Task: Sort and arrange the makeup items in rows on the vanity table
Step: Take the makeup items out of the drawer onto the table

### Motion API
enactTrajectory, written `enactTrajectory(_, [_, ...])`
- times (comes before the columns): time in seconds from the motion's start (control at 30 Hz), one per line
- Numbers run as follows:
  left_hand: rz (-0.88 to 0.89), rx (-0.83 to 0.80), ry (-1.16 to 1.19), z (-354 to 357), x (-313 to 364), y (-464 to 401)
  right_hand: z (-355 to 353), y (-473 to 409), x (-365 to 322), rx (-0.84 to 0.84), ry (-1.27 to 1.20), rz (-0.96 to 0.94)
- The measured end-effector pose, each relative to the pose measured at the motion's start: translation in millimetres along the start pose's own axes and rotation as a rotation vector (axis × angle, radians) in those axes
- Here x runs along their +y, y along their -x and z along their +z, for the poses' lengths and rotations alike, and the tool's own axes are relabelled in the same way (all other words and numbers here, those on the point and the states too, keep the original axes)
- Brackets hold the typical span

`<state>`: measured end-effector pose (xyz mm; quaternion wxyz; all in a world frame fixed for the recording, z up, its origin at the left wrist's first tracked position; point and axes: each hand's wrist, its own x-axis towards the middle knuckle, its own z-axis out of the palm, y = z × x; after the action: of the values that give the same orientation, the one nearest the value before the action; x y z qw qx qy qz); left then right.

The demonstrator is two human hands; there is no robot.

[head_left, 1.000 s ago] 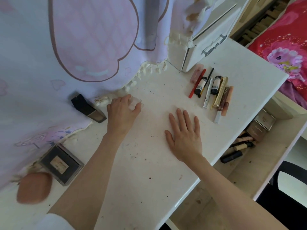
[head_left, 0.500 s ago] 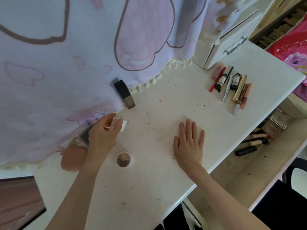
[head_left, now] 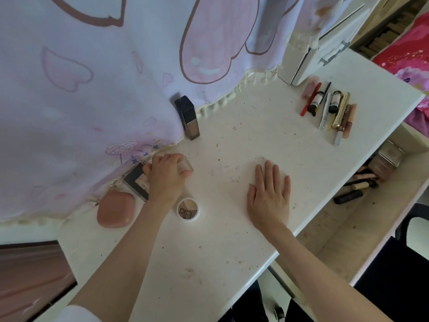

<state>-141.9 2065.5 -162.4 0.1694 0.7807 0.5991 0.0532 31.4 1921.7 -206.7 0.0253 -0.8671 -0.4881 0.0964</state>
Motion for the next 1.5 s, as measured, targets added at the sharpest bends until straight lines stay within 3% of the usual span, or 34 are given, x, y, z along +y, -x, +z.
enactTrajectory(0.33, [0.042,-0.052,-0.144,-3.6,4.0,7.2,1.6,-2.9,-0.7,-0.043,0.058,0.001])
enactTrajectory(0.43, [0.077,0.02,-0.075,-8.9,17.5,25.6,-1.3,-4.0,1.4,-0.067,0.046,-0.039])
enactTrajectory(0.63, [0.369,0.086,0.129,10.6,87.3,90.0,-18.1,21.8,60.8,-0.092,-0.017,-0.254])
enactTrajectory(0.8, [0.603,0.081,0.214,48.6,169.1,133.8,-30.8,50.9,149.2,-0.01,-0.126,-0.143])
enactTrajectory(0.9, [0.706,-0.04,0.241,83.7,205.5,166.6,-35.5,47.0,200.5,-0.085,0.013,-0.033])
enactTrajectory(1.0, [0.693,-0.214,0.111,125.5,228.2,183.2,-33.8,19.9,240.7,-0.26,0.22,-0.062])
enactTrajectory(1.13, [0.606,-0.382,-0.095,181.6,246.5,170.2,-22.5,-18.2,269.7,-0.371,0.305,-0.182])
enactTrajectory(1.33, [0.546,-0.33,-0.351,236.4,276.5,128.2,5.0,-48.0,288.5,-0.419,0.32,-0.154])
enactTrajectory(1.5, [0.47,-0.288,-0.417,251.9,281.0,120.6,12.9,-63.5,290.2,-0.432,0.311,-0.113])
